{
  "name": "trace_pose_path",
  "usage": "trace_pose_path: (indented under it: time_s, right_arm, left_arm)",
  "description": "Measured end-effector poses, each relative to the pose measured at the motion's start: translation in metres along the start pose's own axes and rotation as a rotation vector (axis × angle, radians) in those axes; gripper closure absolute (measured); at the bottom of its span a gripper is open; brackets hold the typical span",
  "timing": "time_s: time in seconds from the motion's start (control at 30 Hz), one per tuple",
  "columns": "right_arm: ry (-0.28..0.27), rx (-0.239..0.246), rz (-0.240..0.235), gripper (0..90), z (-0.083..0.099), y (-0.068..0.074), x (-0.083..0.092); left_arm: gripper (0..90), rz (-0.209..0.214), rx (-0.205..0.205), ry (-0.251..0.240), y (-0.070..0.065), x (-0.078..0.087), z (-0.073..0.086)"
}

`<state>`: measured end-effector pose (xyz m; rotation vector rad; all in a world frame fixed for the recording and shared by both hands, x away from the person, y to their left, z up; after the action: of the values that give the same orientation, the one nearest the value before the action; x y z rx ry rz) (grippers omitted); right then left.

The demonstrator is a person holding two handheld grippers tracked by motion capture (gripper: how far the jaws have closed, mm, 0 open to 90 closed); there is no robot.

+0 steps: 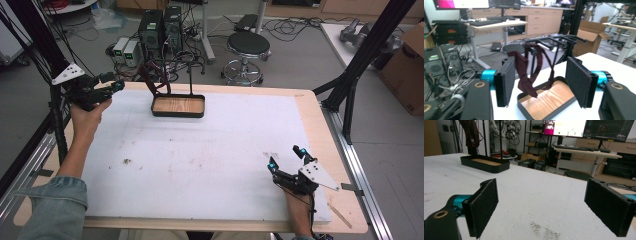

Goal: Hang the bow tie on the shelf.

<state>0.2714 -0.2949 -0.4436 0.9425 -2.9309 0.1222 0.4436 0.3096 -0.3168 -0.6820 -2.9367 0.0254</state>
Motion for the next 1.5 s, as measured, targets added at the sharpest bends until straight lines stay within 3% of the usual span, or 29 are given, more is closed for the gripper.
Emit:
trace_pose_path:
  time_s: [0.2, 0.5, 0.63, 0.83, 1.03, 1.23, 1.37, 1.5]
  right_arm:
    - [-0.001, 0.002, 0.001, 11.1, 0.0, 0.0, 0.0]
    - [0.0, 0.003, 0.002, 11.1, 0.0, 0.0, 0.0]
    - [0.002, 0.0, 0.004, 11.1, 0.0, 0.0, 0.0]
    - [0.001, -0.001, 0.004, 11.1, 0.0, 0.0, 0.0]
    - [0.001, 0.003, 0.004, 11.1, 0.0, 0.0, -0.001]
    - [0.003, 0.003, 0.004, 11.1, 0.0, 0.0, -0.001]
    - [0.004, 0.01, 0.005, 11.1, 0.0, 0.0, -0.001]
    - [0.005, 0.008, 0.007, 11.1, 0.0, 0.0, -0.001]
  left_arm:
    - [29.6, 0.006, -0.006, -0.022, -0.009, 0.022, 0.002]
    - [17.2, 0.027, -0.055, -0.066, -0.03, 0.054, 0.015]
    - [16.7, 0.028, -0.082, -0.077, -0.037, 0.066, 0.025]
    - [16.6, 0.028, -0.072, -0.076, -0.038, 0.08, 0.038]
    - [16.7, -0.011, -0.054, -0.069, -0.04, 0.092, 0.054]
    - [16.7, -0.07, -0.083, -0.066, -0.047, 0.099, 0.072]
    - [16.7, -0.079, -0.098, -0.083, -0.052, 0.102, 0.086]
    - [16.4, -0.08, -0.099, -0.061, -0.053, 0.1, 0.098]
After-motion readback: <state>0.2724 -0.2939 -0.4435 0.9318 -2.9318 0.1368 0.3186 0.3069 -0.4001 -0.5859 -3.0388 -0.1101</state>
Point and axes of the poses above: each handheld gripper's, and its own axes: x roughly backward along the jaws, z roughly out of its underside, y roughly to its left, the point moved 1 cm from there along -x, roughly forward along the jaws, and after that the axes turned 12 degrees about -z, right-handed, at the moved point
